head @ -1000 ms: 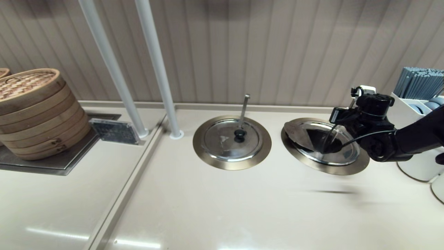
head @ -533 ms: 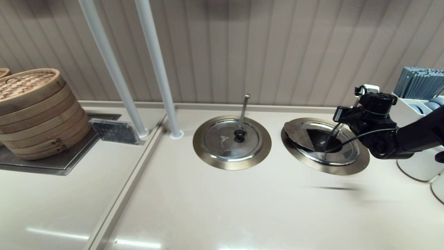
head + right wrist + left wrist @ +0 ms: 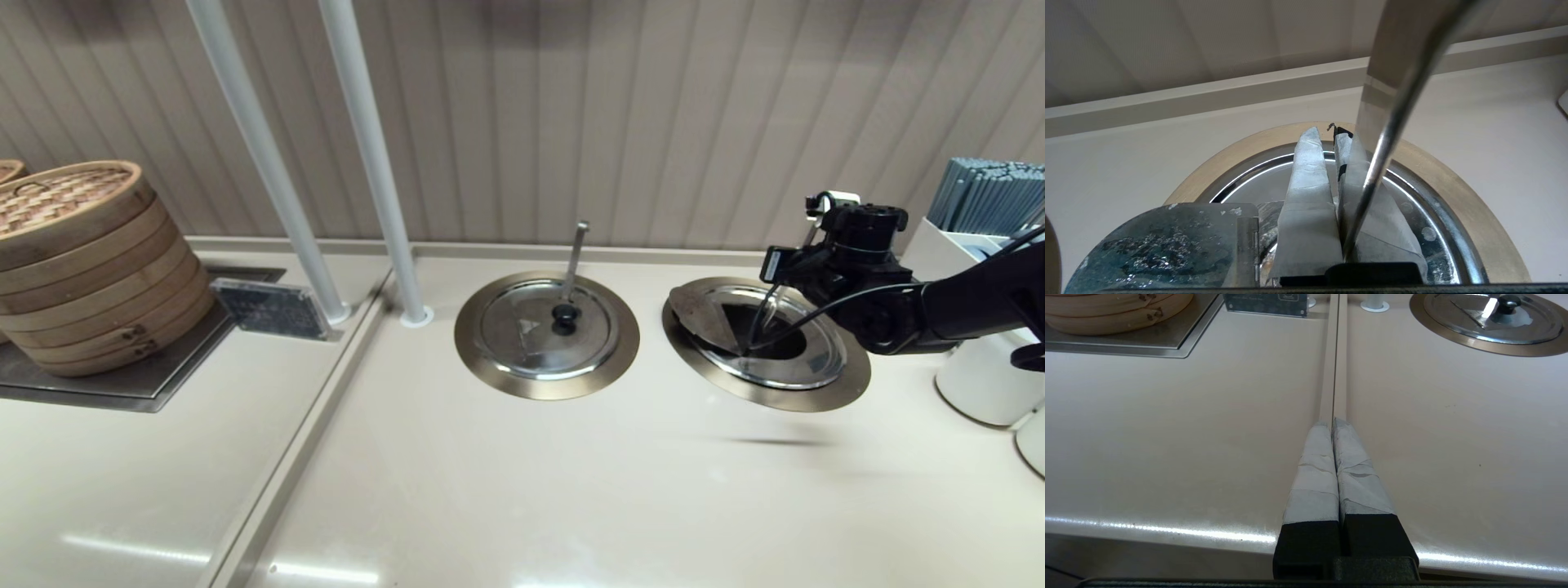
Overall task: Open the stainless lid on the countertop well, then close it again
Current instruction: Stir with a spoon
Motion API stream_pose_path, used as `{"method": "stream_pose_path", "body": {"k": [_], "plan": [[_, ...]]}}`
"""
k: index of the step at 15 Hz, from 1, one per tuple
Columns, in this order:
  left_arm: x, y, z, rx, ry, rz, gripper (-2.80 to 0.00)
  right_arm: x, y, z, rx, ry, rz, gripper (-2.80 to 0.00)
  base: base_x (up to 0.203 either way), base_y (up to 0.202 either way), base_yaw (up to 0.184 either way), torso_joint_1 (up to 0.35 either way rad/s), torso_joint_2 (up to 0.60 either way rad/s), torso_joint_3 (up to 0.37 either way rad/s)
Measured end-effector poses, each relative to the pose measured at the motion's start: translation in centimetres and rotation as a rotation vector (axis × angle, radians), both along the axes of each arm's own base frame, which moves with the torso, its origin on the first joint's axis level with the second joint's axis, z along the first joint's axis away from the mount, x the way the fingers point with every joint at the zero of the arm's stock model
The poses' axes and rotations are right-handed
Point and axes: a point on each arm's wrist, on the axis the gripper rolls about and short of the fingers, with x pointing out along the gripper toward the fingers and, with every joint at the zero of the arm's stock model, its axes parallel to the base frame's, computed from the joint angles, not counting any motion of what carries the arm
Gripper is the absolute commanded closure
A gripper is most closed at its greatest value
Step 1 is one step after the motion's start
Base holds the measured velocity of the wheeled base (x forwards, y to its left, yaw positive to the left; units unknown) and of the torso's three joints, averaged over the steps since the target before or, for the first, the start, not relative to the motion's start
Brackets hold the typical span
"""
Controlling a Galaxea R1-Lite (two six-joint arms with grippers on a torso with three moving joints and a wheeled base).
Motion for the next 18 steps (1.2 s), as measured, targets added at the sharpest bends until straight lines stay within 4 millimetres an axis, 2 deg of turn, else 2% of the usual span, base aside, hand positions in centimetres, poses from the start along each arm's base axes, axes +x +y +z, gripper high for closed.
{"method": "stream_pose_path", "body": {"k": [3,5,11,12,15,18], "plan": [[0.0,0.0,0.0,0.0,0.0,0.0,0.0,0.6,-2.5,0.4,0.003,-0.014,-0.023,0.0,0.0,0.0,0.0,0.0,0.0,0.0],[0.0,0.0,0.0,0.0,0.0,0.0,0.0,1.4,-3.7,-0.7,0.022,0.005,-0.031,0.0,0.0,0.0,0.0,0.0,0.0,0.0],[0.0,0.0,0.0,0.0,0.0,0.0,0.0,3.1,-5.2,-3.3,0.061,0.019,-0.04,0.0,0.0,0.0,0.0,0.0,0.0,0.0],[0.0,0.0,0.0,0.0,0.0,0.0,0.0,3.2,-5.2,-3.4,0.07,0.016,-0.042,-2.8,0.0,0.0,0.0,0.0,0.0,0.0],[0.0,0.0,0.0,0.0,0.0,0.0,0.0,3.3,-5.2,-3.4,0.079,0.015,-0.043,-2.8,0.0,0.0,0.0,0.0,0.0,0.0],[0.0,0.0,0.0,0.0,0.0,0.0,0.0,3.0,-5.2,-2.3,0.095,-0.012,-0.046,-2.8,0.0,0.0,0.0,0.0,0.0,0.0]]}}
